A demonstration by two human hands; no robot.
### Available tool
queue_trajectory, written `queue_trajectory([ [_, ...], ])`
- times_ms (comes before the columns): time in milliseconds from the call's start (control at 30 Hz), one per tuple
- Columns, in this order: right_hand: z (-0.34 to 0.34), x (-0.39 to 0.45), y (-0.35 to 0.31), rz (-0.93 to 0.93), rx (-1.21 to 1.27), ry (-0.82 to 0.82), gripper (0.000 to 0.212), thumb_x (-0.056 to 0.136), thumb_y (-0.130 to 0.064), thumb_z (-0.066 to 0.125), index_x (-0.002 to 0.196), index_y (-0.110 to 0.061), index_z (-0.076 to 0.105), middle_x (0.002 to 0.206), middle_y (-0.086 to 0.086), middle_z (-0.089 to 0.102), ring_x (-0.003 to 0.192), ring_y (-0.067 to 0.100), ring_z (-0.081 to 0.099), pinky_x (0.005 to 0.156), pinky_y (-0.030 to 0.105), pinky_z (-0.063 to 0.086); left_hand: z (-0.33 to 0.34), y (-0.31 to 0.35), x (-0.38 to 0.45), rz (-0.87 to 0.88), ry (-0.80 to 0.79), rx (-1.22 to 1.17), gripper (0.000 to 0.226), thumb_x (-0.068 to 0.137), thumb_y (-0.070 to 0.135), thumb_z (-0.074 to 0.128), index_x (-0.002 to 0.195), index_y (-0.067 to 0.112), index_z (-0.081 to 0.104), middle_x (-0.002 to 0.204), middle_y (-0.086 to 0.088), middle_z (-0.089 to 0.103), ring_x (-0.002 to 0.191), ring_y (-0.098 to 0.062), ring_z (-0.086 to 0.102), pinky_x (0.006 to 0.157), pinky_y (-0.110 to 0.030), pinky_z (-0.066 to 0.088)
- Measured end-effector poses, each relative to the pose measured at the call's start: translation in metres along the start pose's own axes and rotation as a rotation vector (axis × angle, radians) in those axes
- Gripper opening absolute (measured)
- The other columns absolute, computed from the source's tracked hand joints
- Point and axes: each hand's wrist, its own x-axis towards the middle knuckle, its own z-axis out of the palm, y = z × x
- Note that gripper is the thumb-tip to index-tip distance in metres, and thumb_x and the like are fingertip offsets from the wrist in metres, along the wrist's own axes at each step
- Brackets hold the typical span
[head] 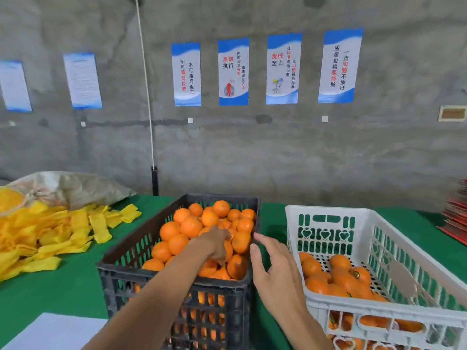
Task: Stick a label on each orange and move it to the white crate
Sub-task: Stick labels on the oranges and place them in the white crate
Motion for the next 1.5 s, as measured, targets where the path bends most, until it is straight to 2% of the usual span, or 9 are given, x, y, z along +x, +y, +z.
queue_trajectory([
  [233,0.008,-0.002,0.016,0.044,0.035,-0.018,0.038,0.103,-0.045,0.048,0.139,-0.035,0.056,0.134,-0.019,0.059,0.128,0.002,0.048,0.107,0.021,0.036,-0.006,0.004,0.005,0.057,0.014,0.075,0.084,0.086,0.022,0.083,0.157,0.028,0.038,0.149,-0.008,0.051,0.122,-0.032,0.064,0.086,-0.036,0.053],
  [467,-0.016,-0.011,0.001,-0.01,0.134,0.012,0.044,0.105,-0.046,0.047,0.147,-0.032,0.048,0.145,-0.019,0.051,0.135,-0.002,0.043,0.112,0.023,0.037,0.008,0.013,-0.09,0.375,0.782,-0.429,0.074,0.08,0.046,0.084,0.146,0.034,0.051,0.144,0.008,0.059,0.121,-0.017,0.062,0.094,-0.036,0.055],
  [667,-0.046,-0.064,0.005,-0.038,0.284,0.051,0.048,0.105,-0.051,0.046,0.149,-0.033,0.045,0.144,-0.016,0.053,0.131,-0.003,0.05,0.103,0.012,0.042,0.067,0.061,-0.163,0.589,0.993,-0.508,0.066,0.087,0.047,0.073,0.145,0.021,0.056,0.14,0.003,0.061,0.122,-0.017,0.062,0.084,-0.038,0.061],
  [733,-0.05,-0.097,0.02,-0.007,0.281,0.03,0.049,0.104,-0.053,0.045,0.149,-0.034,0.046,0.144,-0.017,0.053,0.131,0.001,0.051,0.103,0.017,0.045,0.1,0.07,-0.169,0.634,0.953,-0.517,0.066,0.086,0.042,0.076,0.145,0.022,0.054,0.138,0.004,0.059,0.109,-0.01,0.062,0.08,-0.028,0.059],
  [833,-0.05,-0.15,0.054,0.082,0.254,-0.065,0.042,0.104,-0.056,0.04,0.145,-0.047,0.043,0.145,-0.03,0.047,0.134,-0.006,0.046,0.104,0.011,0.041,0.163,0.08,-0.168,0.609,0.65,-0.773,0.063,0.086,0.052,0.075,0.142,0.039,0.049,0.132,0.017,0.05,0.104,-0.001,0.058,0.082,-0.012,0.051],
  [1000,-0.047,-0.217,0.104,0.204,0.069,-0.336,0.042,0.107,-0.04,0.042,0.147,-0.031,0.048,0.144,-0.019,0.053,0.131,-0.006,0.048,0.112,0.033,0.043,0.258,0.079,-0.155,0.368,0.327,-0.998,0.06,0.085,0.051,0.08,0.132,0.053,0.042,0.128,0.027,0.044,0.116,-0.004,0.056,0.096,-0.022,0.052],
  [1100,-0.055,-0.229,0.118,0.196,-0.074,-0.418,0.056,0.098,-0.061,0.048,0.148,-0.035,0.044,0.145,-0.028,0.04,0.136,-0.007,0.037,0.115,0.021,0.03,0.283,0.074,-0.15,0.313,0.263,-1.064,0.059,0.086,0.058,0.075,0.132,0.056,0.038,0.136,0.021,0.044,0.116,-0.007,0.058,0.09,-0.026,0.058],
  [1233,-0.071,-0.237,0.137,0.298,-0.192,-0.511,0.087,0.08,-0.081,0.058,0.149,-0.03,0.048,0.155,-0.023,0.033,0.143,0.002,0.027,0.123,0.033,0.024,0.29,0.07,-0.15,0.27,0.293,-1.028,0.069,0.075,0.077,0.063,0.135,0.054,0.036,0.133,0.024,0.04,0.113,-0.007,0.059,0.086,-0.026,0.06],
  [1500,-0.062,-0.239,0.144,0.248,-0.257,-0.483,0.073,0.085,-0.075,0.055,0.141,-0.03,0.059,0.145,-0.023,0.048,0.129,0.002,0.038,0.115,0.031,0.032,0.279,0.095,-0.134,0.349,0.181,-1.01,0.057,0.082,0.075,0.061,0.129,0.065,0.031,0.129,0.035,0.037,0.115,-0.005,0.058,0.095,-0.029,0.056],
])
